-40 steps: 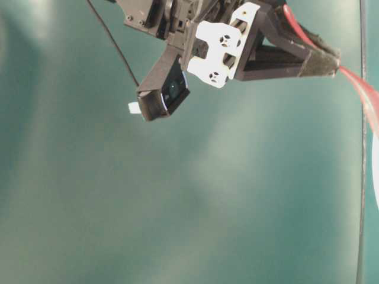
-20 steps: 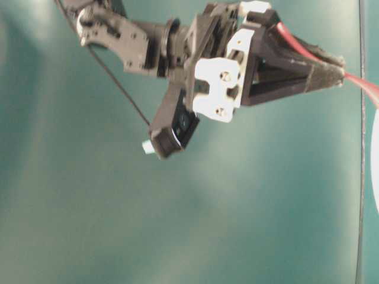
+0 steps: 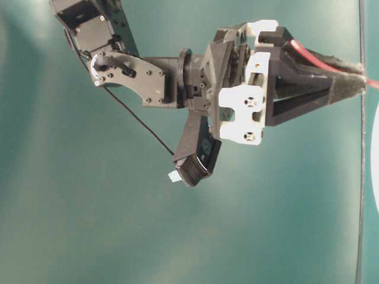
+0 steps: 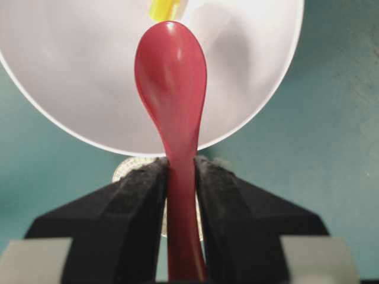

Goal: Scoop the yellow hexagonal prism block from the bowl with a spoon using the right arm.

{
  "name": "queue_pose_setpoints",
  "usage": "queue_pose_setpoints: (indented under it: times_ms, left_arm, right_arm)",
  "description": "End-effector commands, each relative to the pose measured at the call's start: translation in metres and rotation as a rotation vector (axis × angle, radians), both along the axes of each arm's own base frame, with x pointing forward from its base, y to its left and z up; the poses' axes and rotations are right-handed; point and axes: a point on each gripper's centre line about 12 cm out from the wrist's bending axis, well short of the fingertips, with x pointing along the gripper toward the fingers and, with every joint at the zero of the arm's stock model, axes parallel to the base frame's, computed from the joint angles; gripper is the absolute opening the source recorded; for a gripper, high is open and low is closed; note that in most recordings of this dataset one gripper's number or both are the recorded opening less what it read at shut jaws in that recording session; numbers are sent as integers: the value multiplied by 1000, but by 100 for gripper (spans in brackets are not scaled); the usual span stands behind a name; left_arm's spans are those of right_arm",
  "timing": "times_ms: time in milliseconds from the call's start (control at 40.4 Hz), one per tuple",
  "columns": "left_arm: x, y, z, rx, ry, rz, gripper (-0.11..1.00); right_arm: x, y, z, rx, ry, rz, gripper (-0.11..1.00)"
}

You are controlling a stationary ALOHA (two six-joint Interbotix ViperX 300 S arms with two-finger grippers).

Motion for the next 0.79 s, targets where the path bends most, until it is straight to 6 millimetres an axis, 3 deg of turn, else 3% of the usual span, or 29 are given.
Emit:
queue_pose_setpoints:
  times_ms: [0, 767]
  left_arm:
    - [3, 1, 8, 5, -18, 2, -1]
    - [3, 1, 9, 6, -26, 2, -1]
  right_arm:
    - [3, -3, 13, -2, -36, -11, 23]
    - [10, -4, -9, 7, -4, -14, 23]
